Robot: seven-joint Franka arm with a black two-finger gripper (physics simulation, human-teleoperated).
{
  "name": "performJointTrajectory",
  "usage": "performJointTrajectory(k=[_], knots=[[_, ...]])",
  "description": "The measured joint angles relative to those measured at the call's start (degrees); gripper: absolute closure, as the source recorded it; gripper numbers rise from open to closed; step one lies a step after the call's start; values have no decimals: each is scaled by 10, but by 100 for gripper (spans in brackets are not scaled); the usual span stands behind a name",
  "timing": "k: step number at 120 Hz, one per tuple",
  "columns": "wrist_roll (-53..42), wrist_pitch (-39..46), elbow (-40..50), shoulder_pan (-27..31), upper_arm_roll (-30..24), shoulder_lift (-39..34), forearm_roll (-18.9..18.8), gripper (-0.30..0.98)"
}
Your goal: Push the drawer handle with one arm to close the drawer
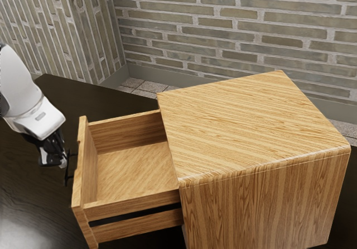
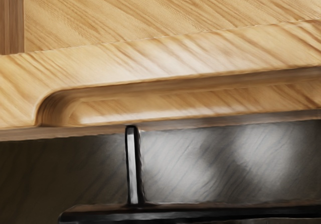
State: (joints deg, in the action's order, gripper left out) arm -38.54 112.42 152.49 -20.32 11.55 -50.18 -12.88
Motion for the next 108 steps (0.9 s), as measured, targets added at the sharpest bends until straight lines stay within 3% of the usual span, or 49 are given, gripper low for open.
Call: performJointTrajectory(k=[78, 108], knots=[[24, 40, -19, -6, -47, 25, 55, 78], [31, 62, -34, -3, -84, 73, 80, 78]])
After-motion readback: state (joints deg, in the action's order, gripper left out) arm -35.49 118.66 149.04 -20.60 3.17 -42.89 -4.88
